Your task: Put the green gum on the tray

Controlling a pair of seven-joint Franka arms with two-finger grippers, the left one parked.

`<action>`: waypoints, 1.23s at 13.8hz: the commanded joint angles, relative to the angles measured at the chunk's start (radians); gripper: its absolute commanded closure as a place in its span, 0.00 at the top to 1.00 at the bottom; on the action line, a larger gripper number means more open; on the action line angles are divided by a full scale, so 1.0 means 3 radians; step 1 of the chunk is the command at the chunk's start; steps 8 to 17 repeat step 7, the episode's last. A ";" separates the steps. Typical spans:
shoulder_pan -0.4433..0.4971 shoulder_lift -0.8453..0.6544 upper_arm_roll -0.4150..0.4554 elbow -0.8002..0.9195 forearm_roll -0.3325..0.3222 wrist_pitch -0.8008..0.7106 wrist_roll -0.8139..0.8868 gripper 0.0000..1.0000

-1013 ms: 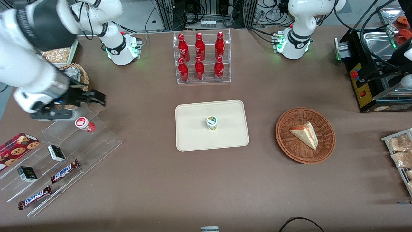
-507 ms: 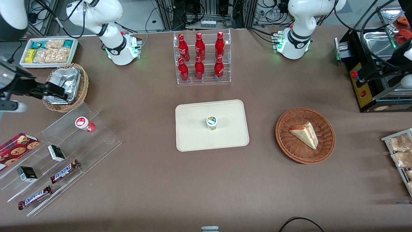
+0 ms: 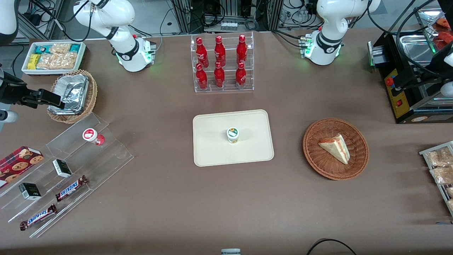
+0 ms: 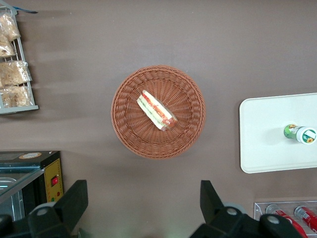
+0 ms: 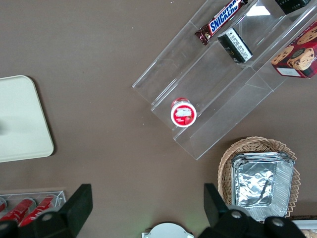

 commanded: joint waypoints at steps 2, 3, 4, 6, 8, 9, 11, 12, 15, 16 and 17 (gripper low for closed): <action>-0.0120 0.0130 0.0042 0.0182 -0.0022 -0.0036 -0.0096 1.00; -0.0125 0.0140 0.0042 0.0193 -0.0027 -0.0031 -0.0106 1.00; -0.0125 0.0150 0.0042 0.0193 -0.0027 -0.0021 -0.0111 1.00; -0.0125 0.0176 0.0047 0.0198 -0.0047 -0.0011 -0.0091 1.00; -0.0125 0.0176 0.0047 0.0198 -0.0048 -0.0001 -0.0071 1.00; -0.0125 0.0176 0.0047 0.0198 -0.0048 -0.0001 -0.0071 1.00; -0.0125 0.0176 0.0047 0.0198 -0.0048 -0.0001 -0.0071 1.00; -0.0125 0.0176 0.0047 0.0198 -0.0048 -0.0001 -0.0071 1.00; -0.0125 0.0176 0.0047 0.0198 -0.0048 -0.0001 -0.0071 1.00; -0.0125 0.0176 0.0047 0.0198 -0.0048 -0.0001 -0.0071 1.00; -0.0125 0.0176 0.0047 0.0198 -0.0048 -0.0001 -0.0071 1.00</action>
